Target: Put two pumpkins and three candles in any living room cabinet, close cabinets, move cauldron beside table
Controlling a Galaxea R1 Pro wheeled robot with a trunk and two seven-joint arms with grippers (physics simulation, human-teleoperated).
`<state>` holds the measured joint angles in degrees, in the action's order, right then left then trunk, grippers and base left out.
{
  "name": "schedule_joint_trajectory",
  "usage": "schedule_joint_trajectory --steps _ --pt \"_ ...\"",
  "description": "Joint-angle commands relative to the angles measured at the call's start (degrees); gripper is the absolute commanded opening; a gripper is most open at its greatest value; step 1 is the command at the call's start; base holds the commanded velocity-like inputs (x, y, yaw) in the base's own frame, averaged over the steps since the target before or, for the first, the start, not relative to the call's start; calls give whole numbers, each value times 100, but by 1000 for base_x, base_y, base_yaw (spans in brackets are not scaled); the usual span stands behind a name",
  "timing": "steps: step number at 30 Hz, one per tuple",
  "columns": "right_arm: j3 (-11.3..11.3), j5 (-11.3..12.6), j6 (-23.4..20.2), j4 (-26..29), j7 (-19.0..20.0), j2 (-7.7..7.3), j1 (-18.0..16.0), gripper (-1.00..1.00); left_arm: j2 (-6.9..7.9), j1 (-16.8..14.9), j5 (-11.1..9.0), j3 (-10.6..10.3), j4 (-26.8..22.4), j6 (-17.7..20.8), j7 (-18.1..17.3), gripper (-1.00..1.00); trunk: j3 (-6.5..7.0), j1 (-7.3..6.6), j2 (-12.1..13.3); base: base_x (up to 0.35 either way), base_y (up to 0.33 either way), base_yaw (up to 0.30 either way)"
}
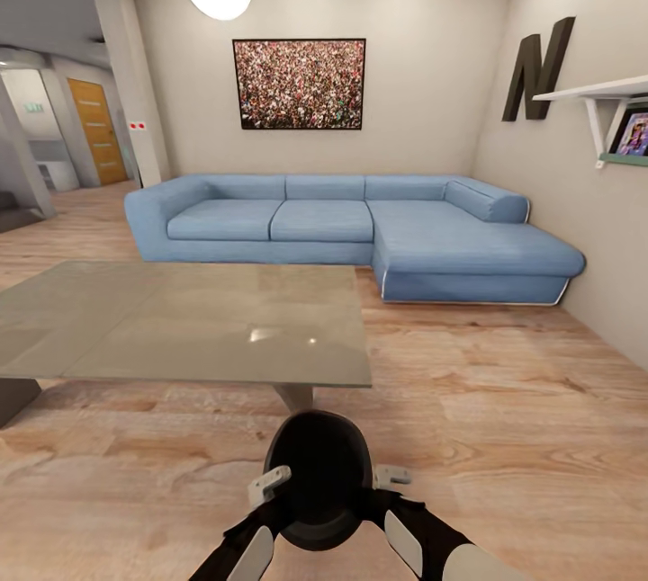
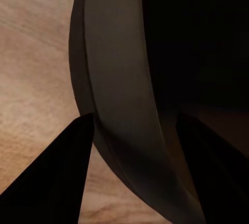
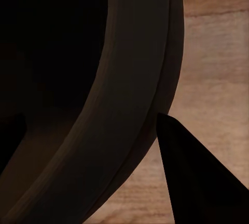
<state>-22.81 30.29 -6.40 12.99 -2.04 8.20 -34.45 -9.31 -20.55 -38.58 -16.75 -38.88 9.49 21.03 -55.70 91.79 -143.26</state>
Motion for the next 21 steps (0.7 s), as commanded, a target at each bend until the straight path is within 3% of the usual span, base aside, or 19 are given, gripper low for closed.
schedule_joint_trajectory --steps 1,21 --pt "-171 135 -25 195 10 -3 -9 -100 8 -2 -71 -118 -5 0 32 -100 -5 -1 -3 94 0 0" --pt "-168 135 -28 195 10 -12 -9 -100 8 -2 -71 -118 -6 0 32 -100 -5 -1 -3 66 0 0"
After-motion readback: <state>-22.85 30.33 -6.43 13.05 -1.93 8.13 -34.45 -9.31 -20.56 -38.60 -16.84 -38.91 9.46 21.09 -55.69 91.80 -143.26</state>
